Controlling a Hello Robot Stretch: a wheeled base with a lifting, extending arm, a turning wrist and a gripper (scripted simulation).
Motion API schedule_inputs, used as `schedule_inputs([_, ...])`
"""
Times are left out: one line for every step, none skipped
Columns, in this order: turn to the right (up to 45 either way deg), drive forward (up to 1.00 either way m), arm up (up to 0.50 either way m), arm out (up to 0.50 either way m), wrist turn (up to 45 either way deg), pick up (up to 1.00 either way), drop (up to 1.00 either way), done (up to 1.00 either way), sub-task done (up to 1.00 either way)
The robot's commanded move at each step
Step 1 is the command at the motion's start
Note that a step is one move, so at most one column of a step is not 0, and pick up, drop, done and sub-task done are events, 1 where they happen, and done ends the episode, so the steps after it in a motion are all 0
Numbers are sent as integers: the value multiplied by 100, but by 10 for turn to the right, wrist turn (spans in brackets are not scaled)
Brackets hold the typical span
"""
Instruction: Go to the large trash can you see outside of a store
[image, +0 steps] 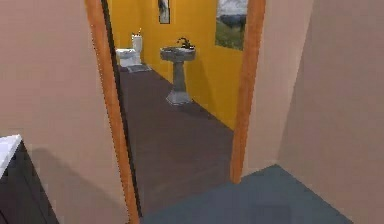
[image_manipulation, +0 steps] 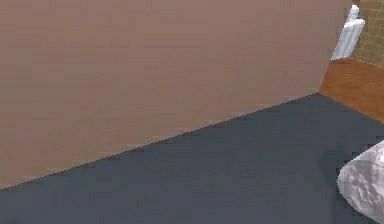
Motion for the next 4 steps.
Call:
schedule_inputs([30,0,0,0,0,0,0,0,0])
schedule_inputs([0,100,0,0,0,0,0,0,0])
schedule_inputs([90,0,0,0,0,0,0,0,0])
schedule_inputs([30,0,0,0,0,0,0,0,0])
